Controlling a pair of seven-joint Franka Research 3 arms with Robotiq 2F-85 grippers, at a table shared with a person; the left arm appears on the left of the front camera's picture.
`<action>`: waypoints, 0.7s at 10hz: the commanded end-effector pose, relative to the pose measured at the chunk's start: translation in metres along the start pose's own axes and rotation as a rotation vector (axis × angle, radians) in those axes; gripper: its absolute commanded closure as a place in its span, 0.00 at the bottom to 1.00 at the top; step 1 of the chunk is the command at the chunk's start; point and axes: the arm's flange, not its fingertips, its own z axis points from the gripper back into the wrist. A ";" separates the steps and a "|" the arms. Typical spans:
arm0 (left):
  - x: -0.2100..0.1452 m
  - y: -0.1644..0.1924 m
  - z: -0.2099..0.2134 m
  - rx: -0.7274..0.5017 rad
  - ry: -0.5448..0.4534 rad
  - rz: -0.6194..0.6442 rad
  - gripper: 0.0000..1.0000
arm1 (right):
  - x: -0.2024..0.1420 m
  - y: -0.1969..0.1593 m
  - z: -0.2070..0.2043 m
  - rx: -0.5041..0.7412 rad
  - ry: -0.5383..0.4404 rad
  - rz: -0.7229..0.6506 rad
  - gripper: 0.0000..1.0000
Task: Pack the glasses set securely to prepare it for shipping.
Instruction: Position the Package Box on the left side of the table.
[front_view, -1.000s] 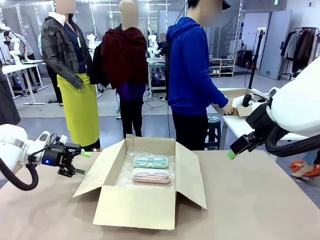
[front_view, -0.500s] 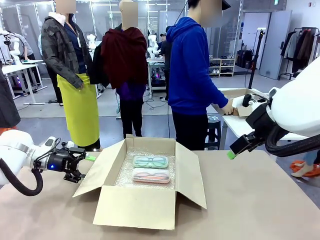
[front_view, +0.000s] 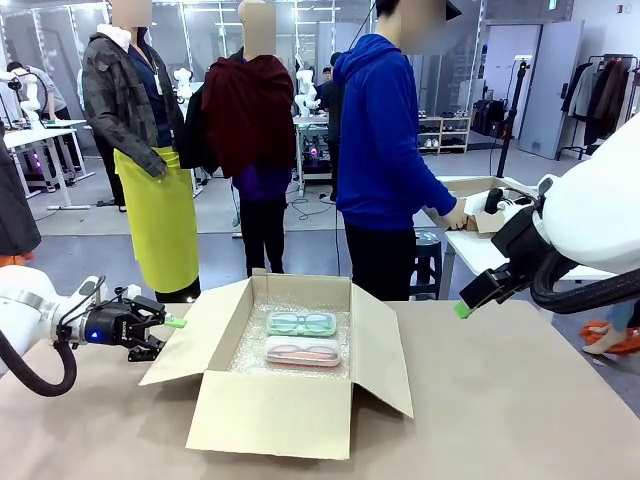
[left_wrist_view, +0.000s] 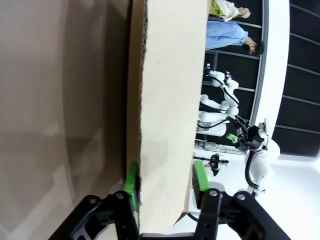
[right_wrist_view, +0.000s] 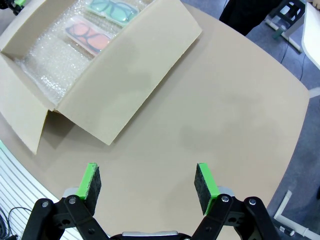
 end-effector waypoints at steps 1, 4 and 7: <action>0.005 -0.006 0.005 -0.080 0.018 -0.002 1.00 | -0.001 0.003 0.001 -0.007 0.007 -0.016 0.06; 0.003 -0.013 0.006 -0.100 0.045 -0.012 1.00 | -0.001 0.003 0.001 -0.007 0.007 -0.016 0.06; 0.004 -0.010 -0.005 -0.054 0.050 0.008 1.00 | -0.001 0.003 0.001 -0.007 0.007 -0.016 0.06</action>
